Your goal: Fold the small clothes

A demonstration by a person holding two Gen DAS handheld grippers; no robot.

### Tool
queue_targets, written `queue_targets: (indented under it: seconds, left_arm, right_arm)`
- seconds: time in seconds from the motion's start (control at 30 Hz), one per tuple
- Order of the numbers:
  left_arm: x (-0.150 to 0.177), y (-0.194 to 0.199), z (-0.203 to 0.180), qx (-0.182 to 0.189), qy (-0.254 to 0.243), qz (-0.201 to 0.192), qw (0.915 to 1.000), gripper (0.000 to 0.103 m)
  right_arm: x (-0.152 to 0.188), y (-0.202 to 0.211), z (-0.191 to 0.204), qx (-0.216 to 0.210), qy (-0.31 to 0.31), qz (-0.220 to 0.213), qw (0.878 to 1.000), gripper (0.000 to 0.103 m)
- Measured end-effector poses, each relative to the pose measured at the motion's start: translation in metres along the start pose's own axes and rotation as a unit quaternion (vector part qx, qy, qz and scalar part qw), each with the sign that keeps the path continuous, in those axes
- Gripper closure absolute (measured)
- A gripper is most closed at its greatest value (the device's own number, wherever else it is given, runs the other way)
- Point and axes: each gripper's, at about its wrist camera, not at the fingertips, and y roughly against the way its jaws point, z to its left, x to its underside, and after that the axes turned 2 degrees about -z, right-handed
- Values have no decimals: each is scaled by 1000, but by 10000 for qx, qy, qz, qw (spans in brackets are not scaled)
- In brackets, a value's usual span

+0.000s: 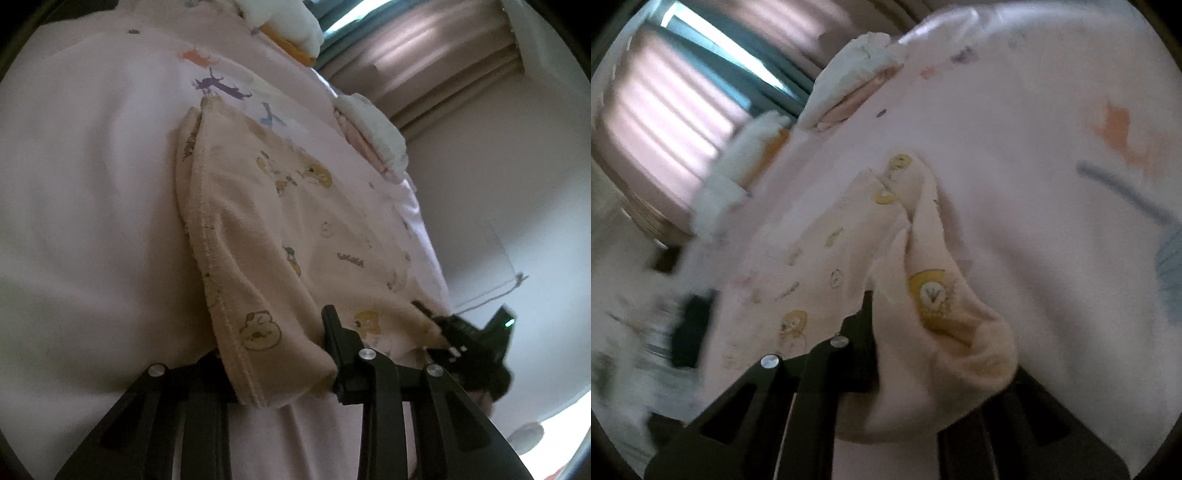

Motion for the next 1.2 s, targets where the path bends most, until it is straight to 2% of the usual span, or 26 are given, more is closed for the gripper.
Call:
queue_targets:
  seconds: [0.07,0.17,0.3,0.4,0.47,0.53,0.6,0.67,0.77,0.87,0.9,0.97,1.03,1.1,1.2]
  left_arm:
    - [0,-1,-2,-56,-40,3,10000,72]
    - [-1,-1,2,-19,112,25,9999,72]
    - [-1,0,1,-171,299,31,9994,72]
    - [2,3,-7,-485,116,11,9988,72]
    - [3,7,-7,-569,74,-25,9983,72]
    - [3,9,-1,-523,165,-41,9985,72]
    - [0,11,10,-286,437,18,9986,72]
    - [-2,13,18,-126,648,52,9978,72]
    - [-1,18,21,-253,677,56,9974,74]
    - [1,28,20,-448,544,71,9975,76]
    - [1,33,21,-506,531,15,9973,76]
    - [1,44,25,-693,563,-168,9959,76]
    - [1,52,30,-810,623,-298,9943,76]
    - [-1,57,41,-676,798,-306,9940,76]
    - [-3,63,59,-354,1367,-368,9893,76]
  right_arm:
    - [-1,3,24,72,396,-129,9991,92]
    - [-4,3,58,-772,442,44,9960,92]
    - [3,-5,98,-1411,514,276,9883,92]
    - [15,-16,125,-2034,417,700,9757,92]
    - [29,-26,145,-2361,435,1002,9656,92]
    - [47,-36,165,-2638,567,1368,9532,92]
    - [65,-36,179,-2839,831,1617,9414,92]
    - [82,-35,188,-2763,1247,1725,9372,92]
    - [104,-53,189,-2112,1709,1862,9442,91]
    - [108,-61,183,-2261,1585,1976,9406,88]
    - [108,-60,182,-2313,1537,1998,9396,84]
    - [106,-59,180,-2550,1321,2175,9329,72]
    - [105,-52,184,-2763,1193,2315,9251,55]
    - [111,-40,183,-2902,1270,2382,9181,51]
    - [126,-29,187,-2872,1600,2576,9086,51]
